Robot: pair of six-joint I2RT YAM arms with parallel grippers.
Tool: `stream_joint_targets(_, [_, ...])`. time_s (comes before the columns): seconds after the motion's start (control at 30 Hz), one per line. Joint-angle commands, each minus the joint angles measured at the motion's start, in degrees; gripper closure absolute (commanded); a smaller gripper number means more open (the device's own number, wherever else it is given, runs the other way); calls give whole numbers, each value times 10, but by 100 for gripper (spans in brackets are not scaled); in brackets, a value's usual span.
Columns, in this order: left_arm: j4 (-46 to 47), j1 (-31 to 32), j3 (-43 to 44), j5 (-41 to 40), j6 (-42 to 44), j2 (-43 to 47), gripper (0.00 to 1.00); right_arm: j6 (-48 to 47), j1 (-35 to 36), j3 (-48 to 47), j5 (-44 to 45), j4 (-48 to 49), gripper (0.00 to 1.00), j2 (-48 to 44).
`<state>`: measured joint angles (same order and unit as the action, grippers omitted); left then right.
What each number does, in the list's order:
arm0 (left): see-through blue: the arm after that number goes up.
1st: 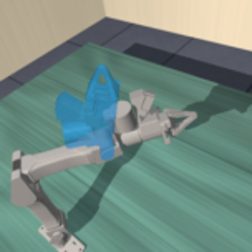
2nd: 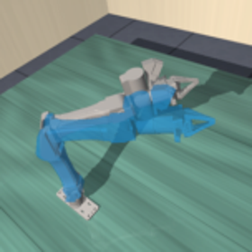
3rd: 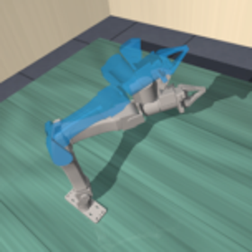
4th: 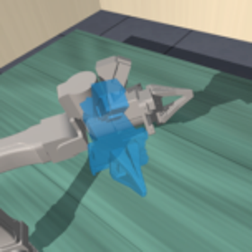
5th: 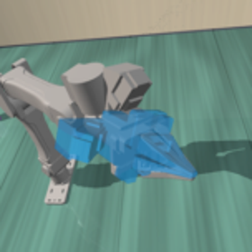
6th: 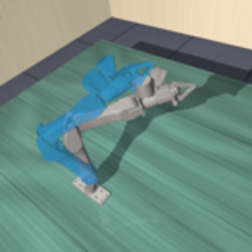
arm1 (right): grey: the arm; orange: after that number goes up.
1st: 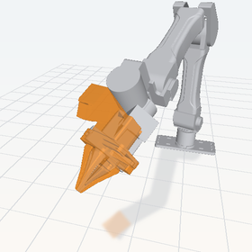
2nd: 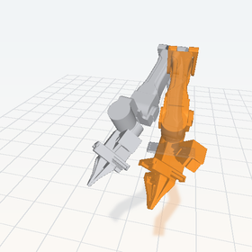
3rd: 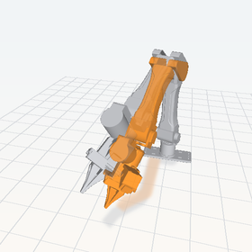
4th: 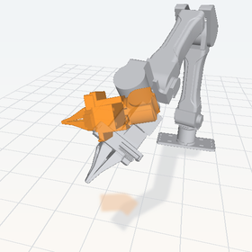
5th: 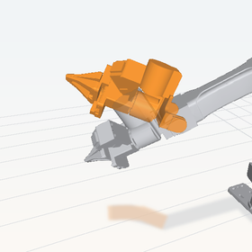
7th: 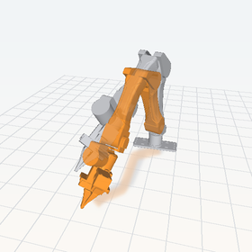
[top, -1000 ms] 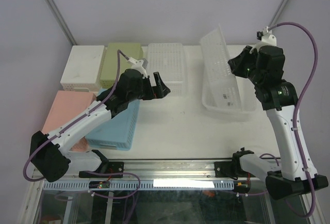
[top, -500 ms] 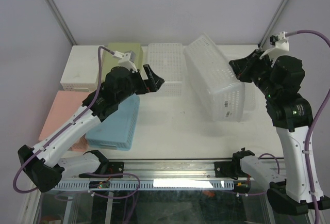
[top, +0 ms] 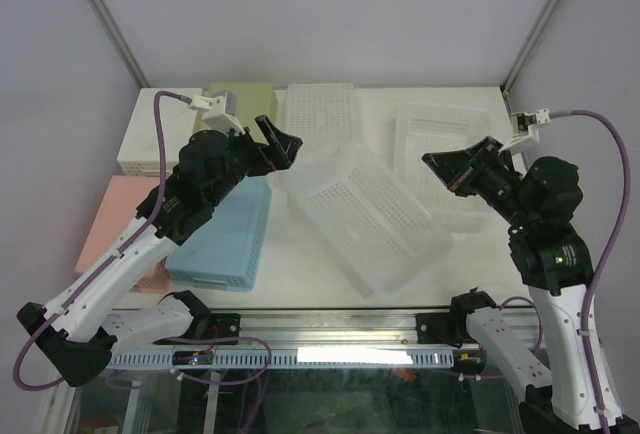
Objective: Turn the large container upside down
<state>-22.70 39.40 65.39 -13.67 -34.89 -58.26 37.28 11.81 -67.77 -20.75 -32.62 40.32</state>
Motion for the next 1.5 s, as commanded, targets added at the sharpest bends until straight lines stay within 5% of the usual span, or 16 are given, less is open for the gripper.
stream_joint_targets(0.0, [11,2,17,-9,14,-2,1,76,-2,61,-35,61,100,-26])
stream_joint_targets(0.23, [11,2,1,-1,8,-3,1,92,-2,174,-67,75,100,-40])
stream_joint_targets(0.5, [11,2,-18,14,0,-8,1,-23,-1,156,-38,-4,99,4])
stream_joint_targets(0.73, [11,2,-21,42,0,-36,1,-86,9,140,51,-52,63,76])
stream_joint_targets(1.13, [11,3,-30,73,-4,-77,1,-142,72,-16,324,-17,33,369])
stream_joint_targets(1.33, [8,3,-37,65,-3,-68,1,-165,95,-131,395,-35,33,546])
stream_joint_targets(1.47, [6,3,-37,66,-5,-68,1,-174,104,-187,406,-50,44,633])
